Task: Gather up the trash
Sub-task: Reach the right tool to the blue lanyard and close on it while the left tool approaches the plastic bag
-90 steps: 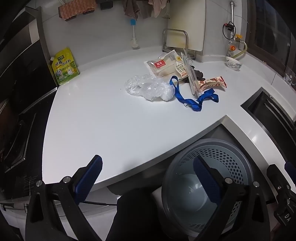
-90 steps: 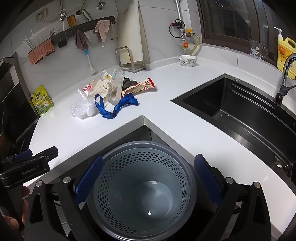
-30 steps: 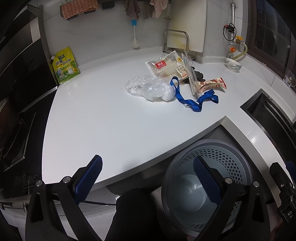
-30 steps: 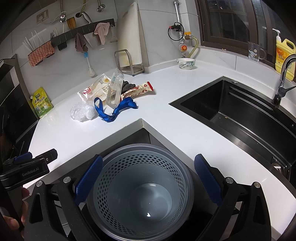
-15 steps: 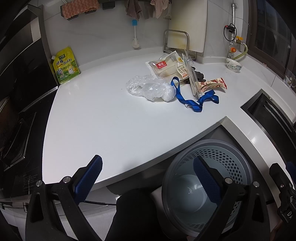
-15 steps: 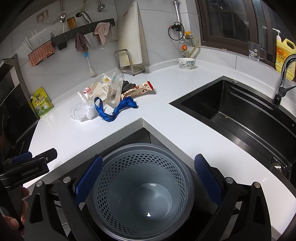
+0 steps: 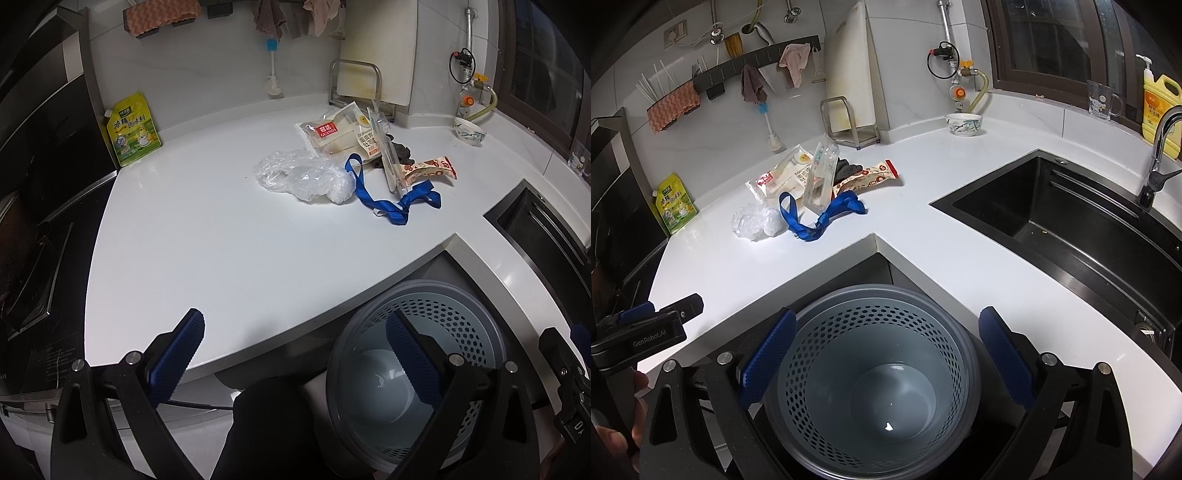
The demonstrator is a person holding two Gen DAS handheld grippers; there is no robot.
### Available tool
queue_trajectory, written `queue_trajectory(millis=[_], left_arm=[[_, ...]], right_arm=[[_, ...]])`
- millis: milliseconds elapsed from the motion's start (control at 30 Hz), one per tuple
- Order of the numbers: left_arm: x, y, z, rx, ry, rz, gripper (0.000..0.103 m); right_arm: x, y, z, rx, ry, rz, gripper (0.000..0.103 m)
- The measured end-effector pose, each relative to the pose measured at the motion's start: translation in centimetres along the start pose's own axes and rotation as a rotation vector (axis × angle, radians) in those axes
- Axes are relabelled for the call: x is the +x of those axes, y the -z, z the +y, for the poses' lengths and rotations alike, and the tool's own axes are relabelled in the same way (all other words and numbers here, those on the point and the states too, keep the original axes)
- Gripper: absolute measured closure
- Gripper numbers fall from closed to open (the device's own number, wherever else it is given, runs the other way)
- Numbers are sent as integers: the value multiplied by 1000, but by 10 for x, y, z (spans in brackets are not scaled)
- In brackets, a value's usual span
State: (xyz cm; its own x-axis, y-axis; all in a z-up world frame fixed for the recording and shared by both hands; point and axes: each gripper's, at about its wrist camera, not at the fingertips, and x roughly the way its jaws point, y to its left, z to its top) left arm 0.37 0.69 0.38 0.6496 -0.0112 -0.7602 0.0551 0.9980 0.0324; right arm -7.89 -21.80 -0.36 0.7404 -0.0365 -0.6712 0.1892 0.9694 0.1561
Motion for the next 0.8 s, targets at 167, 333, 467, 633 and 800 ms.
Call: queue_trajectory(millis=[167, 333, 467, 633, 800], left_arm=[[7, -7, 11, -15, 19, -25, 6], [24, -20, 23, -38, -1, -45, 6], [41, -34, 31, -54, -3, -50, 6], [65, -49, 35, -68, -9, -36, 6], [90, -60, 32, -54, -16, -18, 6]], right_arm=[[11, -2, 2, -14, -13, 2, 9], [33, -15, 13, -49, -45, 14, 9], [56, -31, 25, -87, -67, 19, 9], [96, -54, 36, -97, -91, 48, 9], [139, -76, 52, -124, -110, 83, 9]])
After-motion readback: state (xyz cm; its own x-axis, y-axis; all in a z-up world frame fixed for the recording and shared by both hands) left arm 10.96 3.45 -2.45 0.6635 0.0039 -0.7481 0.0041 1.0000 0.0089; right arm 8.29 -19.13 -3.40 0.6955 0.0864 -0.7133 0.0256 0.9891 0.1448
